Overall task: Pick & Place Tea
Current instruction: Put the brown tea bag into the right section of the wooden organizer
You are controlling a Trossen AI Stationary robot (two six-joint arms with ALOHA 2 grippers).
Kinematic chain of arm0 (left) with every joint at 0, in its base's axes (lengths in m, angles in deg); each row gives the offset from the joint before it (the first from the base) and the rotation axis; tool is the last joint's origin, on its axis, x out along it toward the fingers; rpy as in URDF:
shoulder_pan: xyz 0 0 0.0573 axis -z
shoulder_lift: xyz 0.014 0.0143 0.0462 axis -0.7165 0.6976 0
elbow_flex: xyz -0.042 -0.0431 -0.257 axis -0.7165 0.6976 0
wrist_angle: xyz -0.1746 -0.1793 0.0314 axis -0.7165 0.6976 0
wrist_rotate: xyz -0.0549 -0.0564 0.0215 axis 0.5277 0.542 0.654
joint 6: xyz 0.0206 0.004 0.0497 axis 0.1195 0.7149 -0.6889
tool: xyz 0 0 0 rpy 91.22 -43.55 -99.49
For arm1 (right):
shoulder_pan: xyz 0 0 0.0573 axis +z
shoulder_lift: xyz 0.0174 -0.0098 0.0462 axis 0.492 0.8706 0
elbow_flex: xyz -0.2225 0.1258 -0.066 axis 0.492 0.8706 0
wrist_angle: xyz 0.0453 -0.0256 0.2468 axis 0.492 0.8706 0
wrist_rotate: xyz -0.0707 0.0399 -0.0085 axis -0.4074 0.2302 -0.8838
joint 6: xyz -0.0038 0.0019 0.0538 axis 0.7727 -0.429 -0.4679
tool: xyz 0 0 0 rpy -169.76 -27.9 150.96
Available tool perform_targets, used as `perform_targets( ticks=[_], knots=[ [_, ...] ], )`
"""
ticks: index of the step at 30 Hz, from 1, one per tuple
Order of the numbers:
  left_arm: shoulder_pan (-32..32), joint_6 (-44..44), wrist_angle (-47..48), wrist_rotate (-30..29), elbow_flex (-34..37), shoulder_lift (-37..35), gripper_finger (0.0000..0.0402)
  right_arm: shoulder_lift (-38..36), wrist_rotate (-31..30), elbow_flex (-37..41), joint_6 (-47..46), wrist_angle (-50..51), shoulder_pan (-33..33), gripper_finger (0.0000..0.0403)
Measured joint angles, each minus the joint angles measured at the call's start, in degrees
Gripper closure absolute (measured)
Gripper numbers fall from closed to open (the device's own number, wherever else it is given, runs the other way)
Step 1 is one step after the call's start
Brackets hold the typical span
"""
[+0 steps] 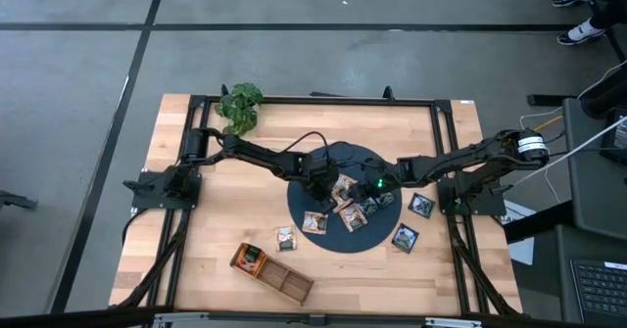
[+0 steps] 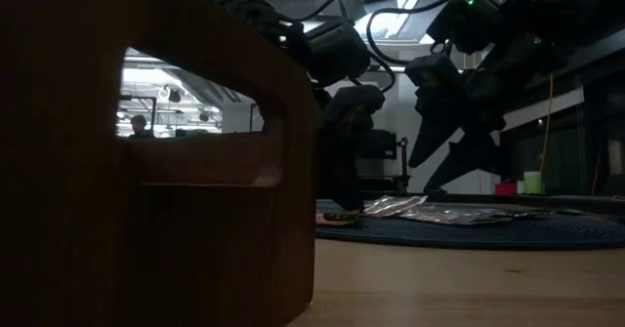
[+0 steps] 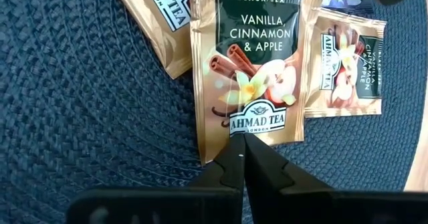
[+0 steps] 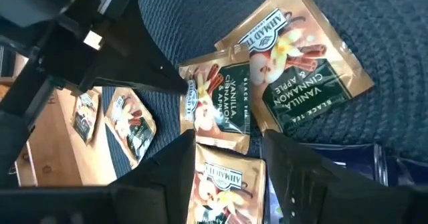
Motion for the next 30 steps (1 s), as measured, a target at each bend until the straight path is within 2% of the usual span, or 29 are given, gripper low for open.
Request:
perform_targets(
  ticks=[5,15,19,26,30],
  knots=[
    [-0.02,0.00,-1.04,-0.96,0.05,0.13,0.0398,2.15,-0.21,0.00,-0.18,-0.41,-0.06,0.0228],
    [-0.02,-0.02,-1.23,-1.26,0.16,0.13,0.0397,7.06,0.68,0.00,-0.43,-7.51,-0.08,0.0256],
    [-0.04,-0.04,-1.18,-1.25,0.18,0.13,0.0400,7.03,1.06,0.00,-0.02,-7.99,-0.06,0.0290],
    [-0.07,-0.66,-1.14,-1.25,0.18,0.11,0.0395,6.95,1.08,0.00,0.60,-7.96,-0.17,0.0392],
    [-0.13,-0.63,-1.14,-0.36,0.20,-0.21,0.0397,6.93,1.08,0.00,1.67,-7.96,-0.17,0.0392]
  ],
)
